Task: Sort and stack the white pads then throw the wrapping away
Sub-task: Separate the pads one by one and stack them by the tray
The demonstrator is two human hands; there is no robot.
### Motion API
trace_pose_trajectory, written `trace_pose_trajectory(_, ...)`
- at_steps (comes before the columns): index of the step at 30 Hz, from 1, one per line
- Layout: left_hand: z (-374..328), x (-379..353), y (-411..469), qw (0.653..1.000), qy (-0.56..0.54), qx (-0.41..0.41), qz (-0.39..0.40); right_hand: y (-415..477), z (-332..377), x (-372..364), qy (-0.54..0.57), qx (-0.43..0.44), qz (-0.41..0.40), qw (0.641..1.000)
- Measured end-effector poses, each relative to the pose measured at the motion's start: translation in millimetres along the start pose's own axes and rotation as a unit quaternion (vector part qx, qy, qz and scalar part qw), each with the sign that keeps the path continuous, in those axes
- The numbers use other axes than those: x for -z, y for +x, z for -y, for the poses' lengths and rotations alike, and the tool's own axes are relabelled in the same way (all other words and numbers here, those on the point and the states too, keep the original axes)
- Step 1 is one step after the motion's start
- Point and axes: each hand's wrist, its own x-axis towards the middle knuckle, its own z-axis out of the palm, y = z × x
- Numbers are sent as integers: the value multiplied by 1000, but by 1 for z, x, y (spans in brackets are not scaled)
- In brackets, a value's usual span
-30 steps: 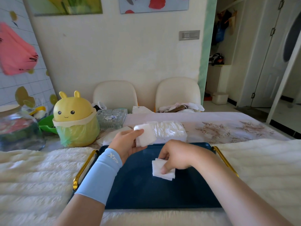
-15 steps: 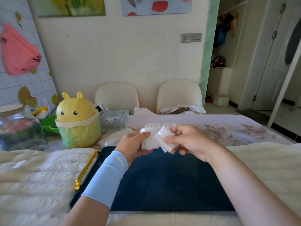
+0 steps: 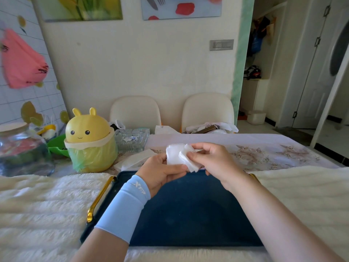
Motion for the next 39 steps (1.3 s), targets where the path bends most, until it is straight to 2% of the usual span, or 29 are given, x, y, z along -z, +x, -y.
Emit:
trace_pose_trajectory(5, -2, -2, -1, 998, -52, 0, 31, 1, 0, -2, 0, 59, -40, 997)
trace_pose_trajectory(9, -1, -4, 1, 998, -63, -6, 8, 1, 2, -2, 25, 57, -30, 998)
trace_pose_trajectory(12, 0, -3, 2, 997, -74, -3, -9, 3, 3, -5, 98, 8, -47, 994)
trace_pose_trajectory(16, 0, 0, 5, 994, -103, -6, -46, 13, 5, 11, 226, -77, -149, 960)
trace_pose_trajectory(19, 2, 3, 8, 990, -120, -16, -73, 14, 9, 24, 326, -126, -105, 931)
trace_pose_trajectory(22, 2, 0, 8, 989, -130, -24, -71, 5, 16, 13, 266, -145, -37, 952)
trace_pose_trajectory(24, 2, -3, 7, 989, -134, -34, -53, 1, 16, -1, 203, -150, -25, 967)
trace_pose_trajectory(27, 2, -8, 5, 991, -121, -51, -22, -1, 13, -18, 166, -152, -66, 972)
trace_pose_trajectory(32, 2, -12, 3, 993, -110, -50, -5, 2, 4, -25, 234, -137, -89, 958)
trace_pose_trajectory(36, -4, -13, 1, 987, -161, -20, -1, 4, 5, -18, 238, -88, -138, 957)
trace_pose_trajectory(39, -7, -8, 3, 982, -188, 1, -34, 4, 8, -9, 208, -43, -125, 969)
